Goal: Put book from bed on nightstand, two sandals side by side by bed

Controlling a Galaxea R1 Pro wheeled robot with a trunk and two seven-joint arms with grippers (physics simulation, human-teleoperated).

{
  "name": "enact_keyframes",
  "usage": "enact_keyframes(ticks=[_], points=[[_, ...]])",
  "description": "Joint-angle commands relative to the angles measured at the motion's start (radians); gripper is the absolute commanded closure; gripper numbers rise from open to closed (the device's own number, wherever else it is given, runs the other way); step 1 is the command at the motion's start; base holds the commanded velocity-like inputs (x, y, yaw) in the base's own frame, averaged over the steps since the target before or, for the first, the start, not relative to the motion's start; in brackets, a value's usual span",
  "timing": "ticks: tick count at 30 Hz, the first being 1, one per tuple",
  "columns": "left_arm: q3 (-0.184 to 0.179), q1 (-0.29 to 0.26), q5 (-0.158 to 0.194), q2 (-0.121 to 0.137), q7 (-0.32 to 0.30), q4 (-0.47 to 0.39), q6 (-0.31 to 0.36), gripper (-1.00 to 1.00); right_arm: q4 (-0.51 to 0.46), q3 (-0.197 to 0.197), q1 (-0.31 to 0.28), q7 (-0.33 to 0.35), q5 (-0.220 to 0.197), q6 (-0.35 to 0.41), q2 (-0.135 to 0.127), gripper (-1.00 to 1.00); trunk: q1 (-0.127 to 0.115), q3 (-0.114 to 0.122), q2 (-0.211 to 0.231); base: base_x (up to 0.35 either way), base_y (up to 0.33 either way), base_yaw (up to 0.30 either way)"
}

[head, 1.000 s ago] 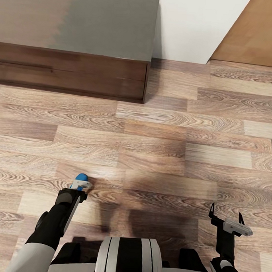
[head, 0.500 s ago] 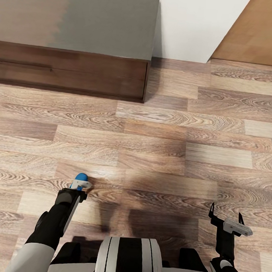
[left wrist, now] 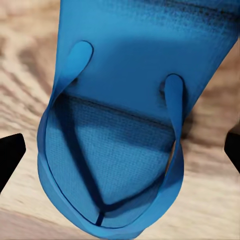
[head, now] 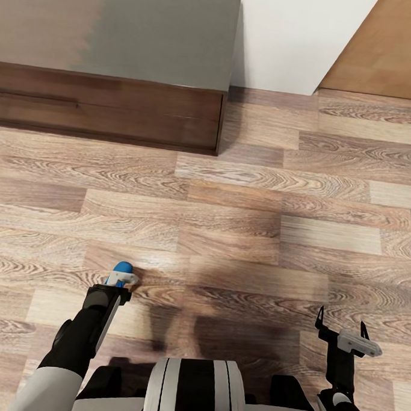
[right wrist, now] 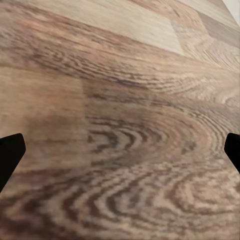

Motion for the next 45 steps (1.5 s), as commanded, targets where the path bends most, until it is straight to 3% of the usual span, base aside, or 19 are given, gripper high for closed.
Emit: enact_keyframes(ticks=[1, 10, 11, 40, 45], points=[[0.001, 0.000, 0.000, -0.001, 0.002, -0.001, -0.002, -1.00, 0.001, -0.001, 0.000, -0.005, 0.007, -0.001, 0.000, -1.00, 0.000, 0.000, 0.000, 0.000, 0.000, 0.000], [0.001, 0.000, 0.000, -0.001, 0.003, -0.001, -0.014, -1.00, 0.001, -0.001, 0.000, -0.005, 0.007, -0.001, 0.000, -1.00, 0.000, 0.000, 0.000, 0.000, 0.000, 0.000], [0.001, 0.000, 0.000, -0.001, 0.003, -0.001, -0.014, 1.00, 0.001, -0.001, 0.000, -0.005, 0.007, -0.001, 0.000, -1.00, 0.000, 0.000, 0.000, 0.000, 0.000, 0.000], [0.000, 0.000, 0.001, -0.002, 0.003, 0.001, -0.015, 1.00, 0.001, -0.001, 0.000, -0.005, 0.007, -0.001, 0.001, -1.00, 0.000, 0.000, 0.000, 0.000, 0.000, 0.000], [0.000, 0.000, 0.000, -0.002, 0.005, 0.001, -0.013, 1.00, 0.001, -0.001, 0.000, -0.005, 0.007, -0.001, 0.001, -1.00, -0.002, 0.019, 0.001, 0.000, 0.000, 0.000]])
